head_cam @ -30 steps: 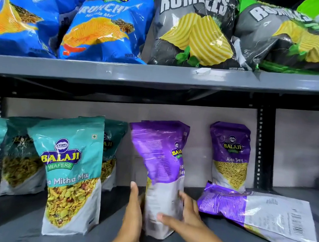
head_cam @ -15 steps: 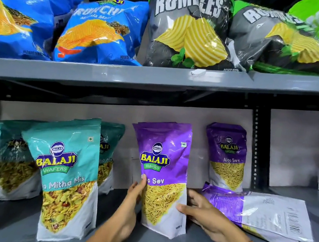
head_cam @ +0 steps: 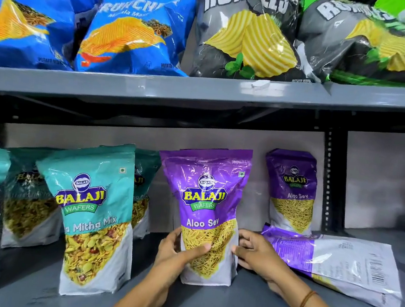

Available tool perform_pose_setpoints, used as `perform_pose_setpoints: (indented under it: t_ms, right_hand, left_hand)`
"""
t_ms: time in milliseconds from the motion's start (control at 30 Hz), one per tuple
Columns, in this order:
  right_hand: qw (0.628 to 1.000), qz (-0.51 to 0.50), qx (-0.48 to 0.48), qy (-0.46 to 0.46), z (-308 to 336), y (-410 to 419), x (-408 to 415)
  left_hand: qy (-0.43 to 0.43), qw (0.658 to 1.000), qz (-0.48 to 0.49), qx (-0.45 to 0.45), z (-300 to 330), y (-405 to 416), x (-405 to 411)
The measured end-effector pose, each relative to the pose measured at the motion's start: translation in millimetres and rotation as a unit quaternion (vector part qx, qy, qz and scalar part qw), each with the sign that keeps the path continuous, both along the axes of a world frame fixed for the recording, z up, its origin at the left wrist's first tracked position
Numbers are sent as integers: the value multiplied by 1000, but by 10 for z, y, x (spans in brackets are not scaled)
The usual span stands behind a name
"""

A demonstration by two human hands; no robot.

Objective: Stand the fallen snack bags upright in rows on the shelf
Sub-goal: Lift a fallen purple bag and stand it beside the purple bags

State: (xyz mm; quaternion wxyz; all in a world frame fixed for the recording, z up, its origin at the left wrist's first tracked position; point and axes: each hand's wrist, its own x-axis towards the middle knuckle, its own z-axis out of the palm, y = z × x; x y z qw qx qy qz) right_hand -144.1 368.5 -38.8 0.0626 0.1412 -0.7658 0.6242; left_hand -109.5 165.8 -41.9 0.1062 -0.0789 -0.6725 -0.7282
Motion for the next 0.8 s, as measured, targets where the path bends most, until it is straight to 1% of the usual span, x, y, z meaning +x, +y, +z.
perform_pose_setpoints:
  t_ms: [33,100,167,200,267,300,367,433,500,533,600,633,667,700,800]
  right_hand:
    - [1000,-8,-14,-9,28,3,36]
    - [998,-40,-42,-2,115,30,114]
    - [995,-75,-50,32,243,94,214]
    - [993,-93,-47,55,323,148,276]
    - [984,-133,-27,117,510,288,371]
    - [977,-153,-14,147,610,369,406]
    - [963,-188,17,191,784,590,447]
    - [955,-210,58,200,896,890,421]
    - [951,-224,119,177,949,1272,299]
    - [946,-231,163,155,951,1471,209]
    - [923,-232,288,104,919,1845,35]
    - [912,-217,341,75,883,2024,-49]
    - [910,-196,363,39,841,2175,-126]
    - [916,-164,366,2,798,2302,-194]
    - [922,-48,366,-114,648,2548,-345]
  left_hand:
    - [7,1000,25,-8,25,27,51]
    - [49,989,134,-35,94,122,159]
    - [137,962,234,-46,224,278,318]
    - [186,950,248,-44,314,385,399]
    - [248,941,228,-35,519,637,550]
    - [259,945,198,-28,606,778,618]
    - [250,961,116,-13,699,1104,720]
    - [204,978,47,15,680,1439,759]
    - [98,993,-11,65,602,1758,760]
    - [37,993,-39,107,548,1885,721]
    - [-83,976,-77,185,412,2091,610]
    - [-134,966,-80,207,338,2186,576]
    - [-180,956,-71,223,277,2268,563]
    - [-208,946,-57,240,217,2345,550]
    - [-241,937,-38,252,89,2554,516]
